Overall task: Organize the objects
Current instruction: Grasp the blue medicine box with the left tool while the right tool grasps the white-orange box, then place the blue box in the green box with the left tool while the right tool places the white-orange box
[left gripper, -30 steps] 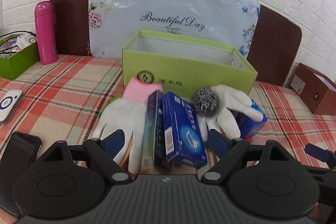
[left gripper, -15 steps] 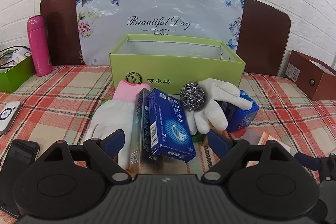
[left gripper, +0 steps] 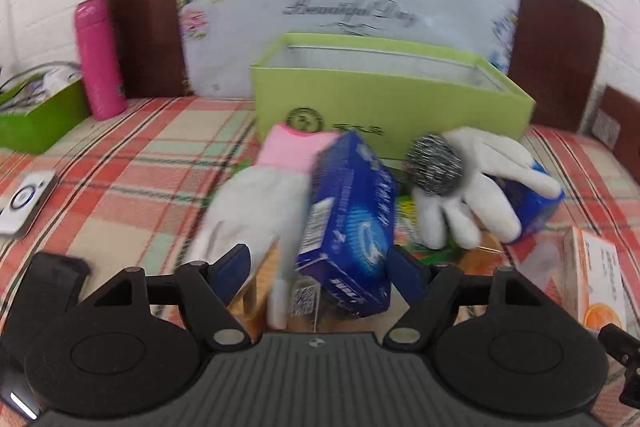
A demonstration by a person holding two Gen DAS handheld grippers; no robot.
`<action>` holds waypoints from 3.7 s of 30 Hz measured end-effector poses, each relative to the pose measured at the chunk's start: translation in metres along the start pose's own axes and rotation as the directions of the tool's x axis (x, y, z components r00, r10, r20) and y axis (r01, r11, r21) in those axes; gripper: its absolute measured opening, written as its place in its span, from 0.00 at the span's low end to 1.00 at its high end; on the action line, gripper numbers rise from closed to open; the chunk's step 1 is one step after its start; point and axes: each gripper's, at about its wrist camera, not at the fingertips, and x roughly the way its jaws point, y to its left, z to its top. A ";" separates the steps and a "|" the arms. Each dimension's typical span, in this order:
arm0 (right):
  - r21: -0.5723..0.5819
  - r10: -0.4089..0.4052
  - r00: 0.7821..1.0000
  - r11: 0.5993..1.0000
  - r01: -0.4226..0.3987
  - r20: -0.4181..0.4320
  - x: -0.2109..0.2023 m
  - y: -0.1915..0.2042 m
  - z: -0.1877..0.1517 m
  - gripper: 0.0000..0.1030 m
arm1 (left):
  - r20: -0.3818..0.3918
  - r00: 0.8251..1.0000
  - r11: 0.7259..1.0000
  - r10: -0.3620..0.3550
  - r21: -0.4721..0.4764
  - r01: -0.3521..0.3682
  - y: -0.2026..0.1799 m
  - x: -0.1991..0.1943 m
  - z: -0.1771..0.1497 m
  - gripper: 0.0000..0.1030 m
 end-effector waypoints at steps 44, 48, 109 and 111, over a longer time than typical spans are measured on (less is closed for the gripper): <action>-0.052 0.079 0.995 0.995 -0.082 -0.057 0.027 -0.008 -0.001 0.83 | 0.051 0.982 0.970 -0.182 0.175 0.171 -0.048 -0.013 0.012 0.37; -0.058 0.079 0.995 0.995 -0.083 -0.055 0.028 -0.006 0.001 0.84 | 0.010 0.988 0.975 -0.157 0.164 0.153 -0.050 0.002 0.008 0.37; -0.324 0.169 0.969 0.940 -0.104 0.178 0.178 0.081 0.204 0.89 | 0.110 0.965 0.969 -0.236 -0.054 0.243 0.007 0.106 0.181 0.84; -0.278 0.136 0.943 0.959 -0.049 0.303 0.143 0.069 0.203 1.00 | 0.135 0.963 0.968 -0.234 -0.057 0.244 0.006 0.087 0.178 0.85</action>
